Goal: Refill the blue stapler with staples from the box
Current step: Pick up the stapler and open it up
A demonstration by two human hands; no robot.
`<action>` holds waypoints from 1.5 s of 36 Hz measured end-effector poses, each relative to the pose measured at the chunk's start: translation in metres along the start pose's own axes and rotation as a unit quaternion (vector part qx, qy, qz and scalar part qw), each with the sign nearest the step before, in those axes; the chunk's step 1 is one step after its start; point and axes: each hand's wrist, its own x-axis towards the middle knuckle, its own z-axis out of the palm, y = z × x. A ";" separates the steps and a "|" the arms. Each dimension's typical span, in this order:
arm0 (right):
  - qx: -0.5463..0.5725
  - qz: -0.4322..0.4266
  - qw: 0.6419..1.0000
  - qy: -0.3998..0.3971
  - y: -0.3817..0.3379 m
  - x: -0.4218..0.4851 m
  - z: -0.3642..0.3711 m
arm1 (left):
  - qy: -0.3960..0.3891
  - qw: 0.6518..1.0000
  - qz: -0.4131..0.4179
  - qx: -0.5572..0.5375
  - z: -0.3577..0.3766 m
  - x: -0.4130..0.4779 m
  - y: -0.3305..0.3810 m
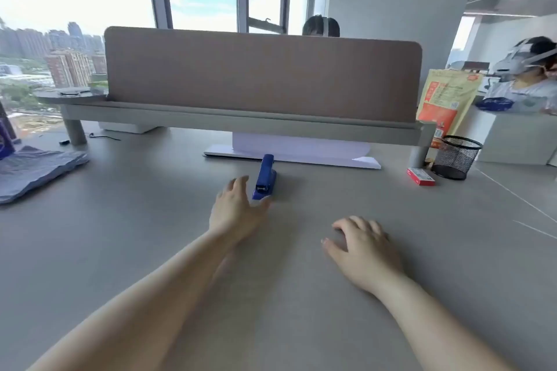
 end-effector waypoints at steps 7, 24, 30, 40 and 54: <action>0.100 0.020 0.993 0.067 0.016 0.025 0.008 | -0.007 0.999 0.017 -0.028 0.029 0.050 0.006; 0.245 0.044 0.968 0.037 0.014 0.014 -0.004 | -0.093 0.971 0.222 0.002 0.018 -0.008 0.007; 0.254 0.037 0.966 0.018 0.013 0.013 -0.003 | -0.115 0.955 0.274 -0.004 0.014 -0.019 0.010; 0.301 0.011 0.953 0.005 0.017 0.021 0.002 | -0.111 0.946 0.305 0.018 0.020 -0.010 0.009; 0.278 -0.015 0.959 0.048 0.016 0.027 0.008 | -0.021 0.940 0.338 0.052 0.034 -0.009 0.033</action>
